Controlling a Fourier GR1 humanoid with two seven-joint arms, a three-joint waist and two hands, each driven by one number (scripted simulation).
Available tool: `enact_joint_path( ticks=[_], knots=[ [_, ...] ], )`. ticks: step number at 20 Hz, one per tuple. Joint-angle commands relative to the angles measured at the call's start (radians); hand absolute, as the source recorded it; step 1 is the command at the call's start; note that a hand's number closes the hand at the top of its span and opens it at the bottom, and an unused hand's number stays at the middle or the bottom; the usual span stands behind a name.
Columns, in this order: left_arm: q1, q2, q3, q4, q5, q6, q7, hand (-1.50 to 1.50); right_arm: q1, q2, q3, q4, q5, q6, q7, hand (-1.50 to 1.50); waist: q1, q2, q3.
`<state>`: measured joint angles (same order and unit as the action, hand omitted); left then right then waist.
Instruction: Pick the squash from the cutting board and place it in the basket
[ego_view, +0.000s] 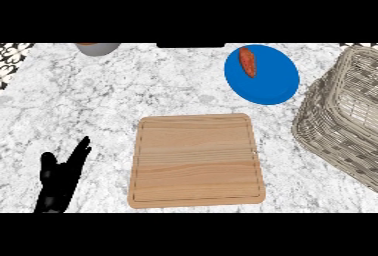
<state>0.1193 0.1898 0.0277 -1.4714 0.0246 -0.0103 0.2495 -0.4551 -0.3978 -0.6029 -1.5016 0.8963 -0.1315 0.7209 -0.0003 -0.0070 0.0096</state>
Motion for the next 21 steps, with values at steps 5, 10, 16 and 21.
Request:
enact_joint_path(
  ticks=[5,10,16,21],
  knots=[
    [0.047,0.001,0.016,0.013,0.013,-0.029,0.017,0.0,0.091,-0.055,-0.012,-0.075,-0.049,0.014,-0.047,-1.5,0.001,0.006,-0.01],
    [0.008,-0.006,0.027,0.038,0.01,-0.017,0.052,0.0,0.125,-0.029,-0.045,-0.154,-0.083,-0.032,-0.036,-1.5,-0.003,0.006,-0.01],
    [0.008,-0.018,0.018,0.05,-0.007,-0.013,0.047,0.0,0.221,-0.066,-0.212,-0.273,-0.207,0.002,-0.006,-1.5,-0.018,0.004,-0.01],
    [0.041,-0.015,0.041,0.059,0.003,-0.026,-0.003,0.0,0.346,-0.068,-0.361,-0.394,-0.338,0.077,0.011,-1.5,-0.022,0.003,-0.01]
  ],
)
